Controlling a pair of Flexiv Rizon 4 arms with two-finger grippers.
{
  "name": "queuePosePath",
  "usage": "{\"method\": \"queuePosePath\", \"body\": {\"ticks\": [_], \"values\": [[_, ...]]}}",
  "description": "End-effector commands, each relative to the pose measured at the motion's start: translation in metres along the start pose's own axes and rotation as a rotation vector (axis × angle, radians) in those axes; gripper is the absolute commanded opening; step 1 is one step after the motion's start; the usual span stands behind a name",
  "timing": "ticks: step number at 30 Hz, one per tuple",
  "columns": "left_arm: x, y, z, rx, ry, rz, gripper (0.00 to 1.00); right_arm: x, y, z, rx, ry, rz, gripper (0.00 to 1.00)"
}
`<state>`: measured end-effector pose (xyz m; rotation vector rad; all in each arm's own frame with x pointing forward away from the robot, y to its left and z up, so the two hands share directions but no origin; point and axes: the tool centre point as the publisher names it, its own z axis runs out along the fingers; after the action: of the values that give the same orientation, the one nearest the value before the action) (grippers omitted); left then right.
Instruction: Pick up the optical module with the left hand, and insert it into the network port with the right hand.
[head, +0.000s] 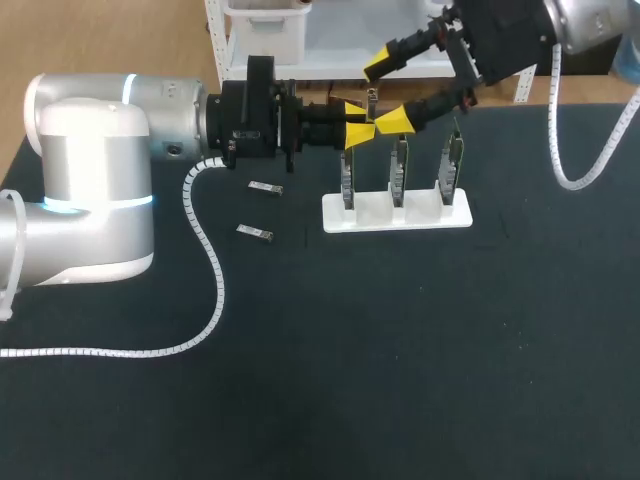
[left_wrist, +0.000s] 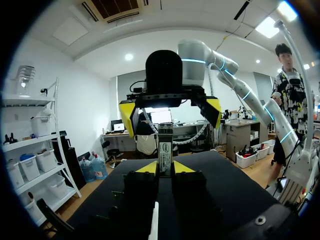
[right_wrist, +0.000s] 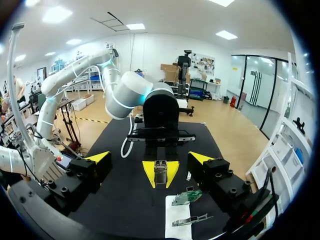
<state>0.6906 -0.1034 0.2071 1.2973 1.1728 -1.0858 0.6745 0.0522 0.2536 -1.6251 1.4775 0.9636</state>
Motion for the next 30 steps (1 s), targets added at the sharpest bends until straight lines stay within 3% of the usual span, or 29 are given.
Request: {"method": "queuePosePath", "body": {"ticks": [1,30], "values": [[0.000,0.000,0.000,-0.002,-0.001,0.001,0.00,-0.001,-0.007,0.003,-0.014,-0.002,0.003,1.00],[0.000,0.000,0.000,-0.002,-0.001,0.001,0.00,0.009,-0.010,0.002,-0.004,0.018,0.022,1.00]]}}
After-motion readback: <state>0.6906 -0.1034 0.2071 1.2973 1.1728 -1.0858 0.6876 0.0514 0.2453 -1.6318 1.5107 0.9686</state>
